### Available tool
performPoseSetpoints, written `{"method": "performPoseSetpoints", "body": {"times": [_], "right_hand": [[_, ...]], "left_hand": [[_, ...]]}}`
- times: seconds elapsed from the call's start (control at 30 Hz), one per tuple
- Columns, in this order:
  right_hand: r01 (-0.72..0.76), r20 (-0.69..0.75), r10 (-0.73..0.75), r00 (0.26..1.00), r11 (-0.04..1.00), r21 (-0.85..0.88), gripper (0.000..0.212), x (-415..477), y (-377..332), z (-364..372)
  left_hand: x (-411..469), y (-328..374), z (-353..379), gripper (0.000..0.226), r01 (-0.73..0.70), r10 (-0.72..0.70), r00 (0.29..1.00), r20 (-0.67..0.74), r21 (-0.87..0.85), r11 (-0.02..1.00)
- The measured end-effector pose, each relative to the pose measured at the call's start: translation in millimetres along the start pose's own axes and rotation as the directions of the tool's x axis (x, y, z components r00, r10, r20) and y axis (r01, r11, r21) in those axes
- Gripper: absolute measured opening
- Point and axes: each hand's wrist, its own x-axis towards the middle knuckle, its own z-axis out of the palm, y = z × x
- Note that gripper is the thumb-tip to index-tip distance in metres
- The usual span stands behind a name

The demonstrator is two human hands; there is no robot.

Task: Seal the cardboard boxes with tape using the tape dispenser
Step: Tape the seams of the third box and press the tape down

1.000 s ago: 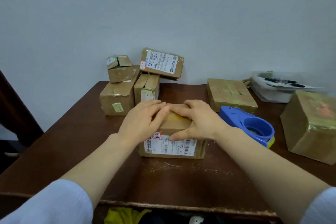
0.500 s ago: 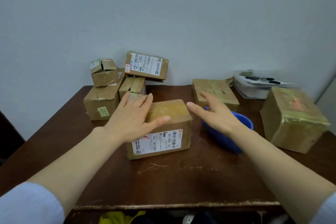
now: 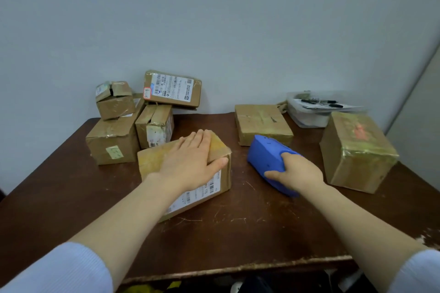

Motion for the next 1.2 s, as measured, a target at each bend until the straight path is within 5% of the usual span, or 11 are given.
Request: {"method": "performPoseSetpoints", "body": {"times": [0.07,0.17,0.27,0.4,0.77,1.1,1.2], "right_hand": [[-0.015,-0.056,0.025,0.998,0.984,0.178,0.048,-0.6,7.7,-4.6],[0.045,-0.123,0.025,0.992,0.847,0.53,0.051,-9.0,14.8,-16.6],[0.129,-0.117,-0.064,0.991,0.675,0.726,0.039,-20.8,15.5,-27.8],[0.275,-0.169,-0.22,0.961,0.671,0.688,0.037,-32.3,16.4,-31.4],[0.408,-0.246,-0.341,0.907,0.57,0.713,0.038,-42.5,7.6,-37.0],[0.356,-0.202,-0.368,0.908,0.424,0.833,0.052,-48.6,2.9,-42.0],[0.347,-0.185,-0.395,0.9,0.391,0.853,0.055,-52.6,1.8,-46.5]], "left_hand": [[-1.5,0.6,-11.4,0.079,0.043,-0.049,0.999,-0.016,-0.259,0.965],[0.9,1.8,-30.0,0.053,0.067,-0.222,0.969,-0.113,-0.739,0.67],[6.3,9.6,-43.1,0.022,-0.019,-0.26,0.95,-0.171,-0.867,0.498],[8.0,22.9,-62.4,0.028,-0.073,-0.237,0.959,-0.155,-0.944,0.323],[-3.2,27.3,-68.5,0.045,-0.124,0.083,0.991,-0.104,-0.946,0.3],[-2.6,20.2,-73.3,0.058,-0.056,0.09,0.996,-0.029,-0.945,0.321],[-3.7,18.5,-79.5,0.044,-0.017,0.102,0.995,0.014,-0.957,0.291]]}}
